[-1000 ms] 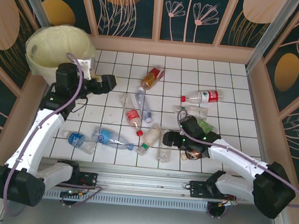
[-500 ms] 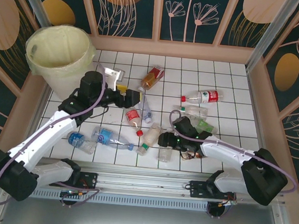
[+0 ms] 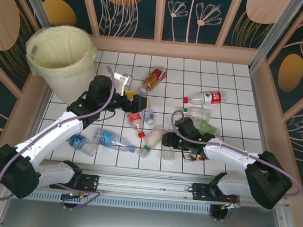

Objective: Put the plastic bottles in the bin

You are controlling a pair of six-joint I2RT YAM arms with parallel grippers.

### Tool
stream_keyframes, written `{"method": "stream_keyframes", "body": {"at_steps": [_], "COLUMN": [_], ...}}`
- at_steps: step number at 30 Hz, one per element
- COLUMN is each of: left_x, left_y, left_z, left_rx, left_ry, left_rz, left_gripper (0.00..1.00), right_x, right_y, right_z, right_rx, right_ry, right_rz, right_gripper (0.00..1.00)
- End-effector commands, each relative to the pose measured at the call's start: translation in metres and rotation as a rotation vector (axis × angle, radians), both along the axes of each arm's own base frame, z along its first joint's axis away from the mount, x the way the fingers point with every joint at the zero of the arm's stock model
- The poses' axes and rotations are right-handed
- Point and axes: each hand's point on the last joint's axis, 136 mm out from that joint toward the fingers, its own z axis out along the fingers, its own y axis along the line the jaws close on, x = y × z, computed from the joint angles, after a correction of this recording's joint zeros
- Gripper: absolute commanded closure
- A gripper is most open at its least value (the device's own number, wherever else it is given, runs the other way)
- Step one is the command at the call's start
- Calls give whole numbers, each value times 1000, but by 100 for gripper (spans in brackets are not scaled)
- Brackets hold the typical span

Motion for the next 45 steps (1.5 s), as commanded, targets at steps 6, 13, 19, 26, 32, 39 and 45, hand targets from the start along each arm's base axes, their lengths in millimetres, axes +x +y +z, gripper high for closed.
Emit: {"method": "stream_keyframes", "body": {"at_steps": [6, 13, 19, 26, 32, 39, 45], "left_x": [-30, -52, -63, -64, -60, -52, -52], "left_y": [-21, -38, -62, -87, -98, -103, -105], "left_z": [-1, -3, 2, 4, 3, 2, 9], "left_rx": [-159, -237, -320, -353, -371, -370, -400], "left_ry": [73, 94, 102, 99, 98, 85, 84], "left_rz": [-168, -268, -329, -344, -349, -327, -339], "left_gripper": [1, 1, 1, 1, 1, 1, 11], "right_x": [50, 70, 74, 72, 67, 62, 58], "right_y": [-6, 2, 15, 23, 28, 30, 32], "right_z": [96, 167, 216, 240, 249, 252, 251], "right_rx": [66, 243, 367, 469, 537, 568, 587], "right_ry": [-324, -455, -542, -569, -572, -560, -554], "right_rz": [-30, 5, 62, 91, 112, 137, 164], "right_gripper": [41, 41, 41, 42, 42, 42, 42]}}
